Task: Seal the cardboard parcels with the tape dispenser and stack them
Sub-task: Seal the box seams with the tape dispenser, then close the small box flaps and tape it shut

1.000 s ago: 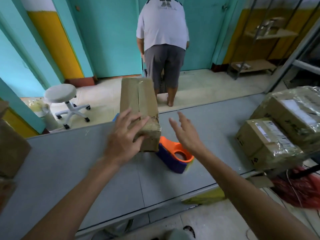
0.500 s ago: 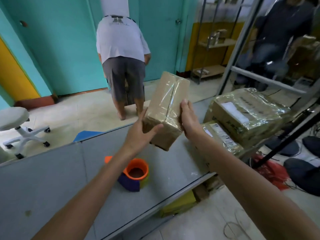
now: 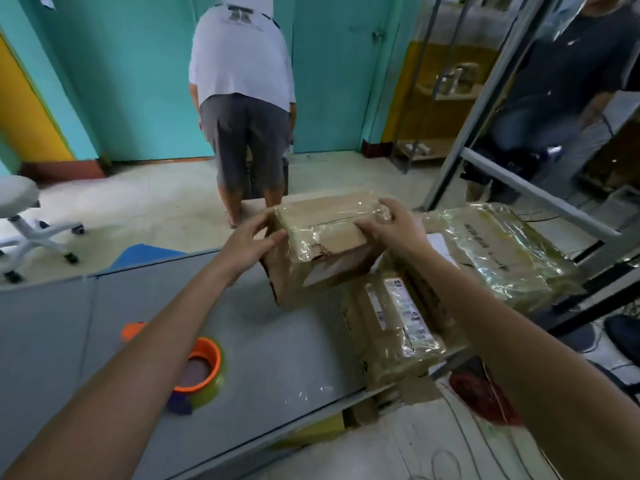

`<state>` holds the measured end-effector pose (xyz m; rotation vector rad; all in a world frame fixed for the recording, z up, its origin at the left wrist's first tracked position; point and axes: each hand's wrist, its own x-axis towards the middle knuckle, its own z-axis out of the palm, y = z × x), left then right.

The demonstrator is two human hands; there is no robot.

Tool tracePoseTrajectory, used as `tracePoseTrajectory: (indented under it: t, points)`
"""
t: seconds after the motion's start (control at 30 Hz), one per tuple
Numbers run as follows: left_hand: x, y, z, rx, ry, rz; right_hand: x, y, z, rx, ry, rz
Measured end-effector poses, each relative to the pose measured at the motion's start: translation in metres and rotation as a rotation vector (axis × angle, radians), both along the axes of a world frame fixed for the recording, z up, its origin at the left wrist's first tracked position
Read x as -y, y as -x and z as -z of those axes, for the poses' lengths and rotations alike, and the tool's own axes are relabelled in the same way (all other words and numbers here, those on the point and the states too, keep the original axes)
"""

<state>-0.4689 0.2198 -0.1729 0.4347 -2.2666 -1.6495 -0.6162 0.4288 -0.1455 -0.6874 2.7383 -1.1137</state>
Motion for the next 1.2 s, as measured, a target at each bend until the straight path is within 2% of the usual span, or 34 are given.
tracePoseTrajectory:
  t: [0.07,0.13,0.2,0.27,0.37,0.47,0.57,0.73,0.87,1.03,1.2]
  points:
    - [-0.001,0.013,0.017,0.081,0.040,-0.127,0.000,0.013,0.014,-0.096,-0.101,0.017]
    - [-0.012,0.021,0.034,0.259,0.051,-0.237,-0.001,0.016,0.030,-0.274,-0.394,-0.047]
    - [-0.030,0.020,0.045,0.353,-0.012,-0.232,0.002,0.016,0.044,-0.389,-0.635,-0.108]
    - [-0.043,0.021,0.050,0.331,-0.029,-0.222,0.004,0.019,0.050,-0.451,-0.674,-0.143]
    - [-0.044,0.027,0.050,0.316,-0.048,-0.258,0.007,0.026,0.050,-0.428,-0.578,-0.197]
    - [-0.042,0.021,0.051,0.390,0.066,-0.269,0.010,0.019,0.042,-0.329,-0.378,-0.224]
    - [-0.030,-0.003,0.045,0.375,0.182,-0.347,0.022,0.003,0.027,-0.213,-0.148,-0.220]
    - [0.010,-0.069,0.033,0.360,0.411,-0.497,0.088,-0.046,0.005,-0.171,-0.047,-0.358]
    - [0.043,-0.156,0.021,0.377,0.435,-0.690,0.177,-0.111,-0.001,-0.221,0.030,-0.519]
    - [0.090,-0.311,0.003,0.407,0.364,-0.978,0.286,-0.244,-0.010,-0.225,0.126,-0.817]
    - [0.124,-0.452,-0.031,0.390,0.471,-1.162,0.362,-0.394,-0.023,-0.152,0.258,-1.078]
